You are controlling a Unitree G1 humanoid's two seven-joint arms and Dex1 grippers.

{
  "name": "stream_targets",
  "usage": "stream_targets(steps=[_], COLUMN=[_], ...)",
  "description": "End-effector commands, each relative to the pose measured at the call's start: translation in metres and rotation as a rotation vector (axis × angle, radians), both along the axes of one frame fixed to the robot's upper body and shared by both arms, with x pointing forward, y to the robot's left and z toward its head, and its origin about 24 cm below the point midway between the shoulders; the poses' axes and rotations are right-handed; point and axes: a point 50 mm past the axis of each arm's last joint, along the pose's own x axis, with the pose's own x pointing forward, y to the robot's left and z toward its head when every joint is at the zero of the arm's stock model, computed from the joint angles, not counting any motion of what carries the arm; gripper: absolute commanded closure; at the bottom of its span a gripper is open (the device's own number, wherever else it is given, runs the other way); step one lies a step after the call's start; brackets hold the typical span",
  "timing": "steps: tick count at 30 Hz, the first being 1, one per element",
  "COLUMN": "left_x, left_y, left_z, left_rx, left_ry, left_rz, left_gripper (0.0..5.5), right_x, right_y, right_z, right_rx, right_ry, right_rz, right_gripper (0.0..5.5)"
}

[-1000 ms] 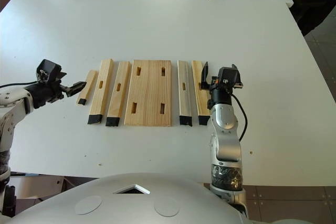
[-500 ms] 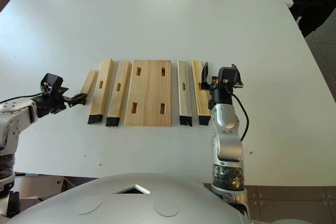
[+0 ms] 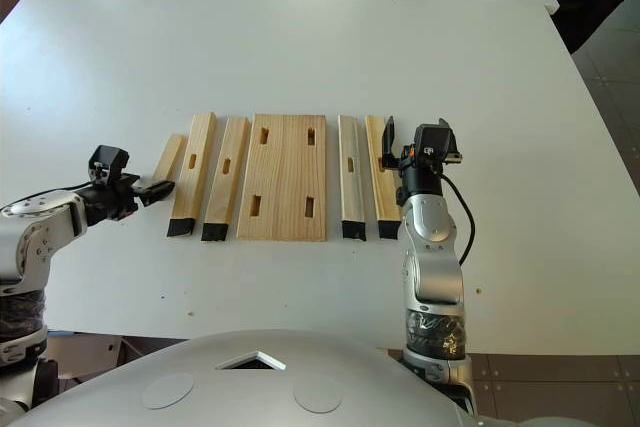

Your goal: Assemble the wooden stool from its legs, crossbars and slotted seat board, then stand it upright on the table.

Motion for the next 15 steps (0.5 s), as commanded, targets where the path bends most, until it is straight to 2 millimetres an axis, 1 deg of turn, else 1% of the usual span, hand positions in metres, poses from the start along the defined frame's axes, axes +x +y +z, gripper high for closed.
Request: stream_targets(steps=[1,4,8,12,15], left_x=[0.004,0.009,0.006,0.001,0.002], left_y=[-0.002,-0.001,-0.005,-0.008,-0.011], left_z=[-0.005,-0.006,-0.010,-0.014,-0.012], left_rx=[0.018,0.029,0.027,0.016,-0.003], left_ry=[0.032,0.032,0.050,0.068,0.066], left_rz=[-0.010,-0.008,-0.016,-0.026,-0.035], left_gripper=[1.50,1.50,1.50,2.08,2.49], right_x=[0.000,0.000,0.000,-0.001,-0.001], right_y=[0.002,0.003,0.004,0.004,0.004], right_z=[0.000,0.000,-0.001,-0.001,-0.002], right_rx=[-0.001,0.001,0.004,0.003,0.003], right_ry=[0.008,0.009,0.013,0.016,0.017], right_rz=[0.004,0.008,0.011,0.014,0.013], right_gripper=[1.06,1.06,1.06,1.02,1.02])
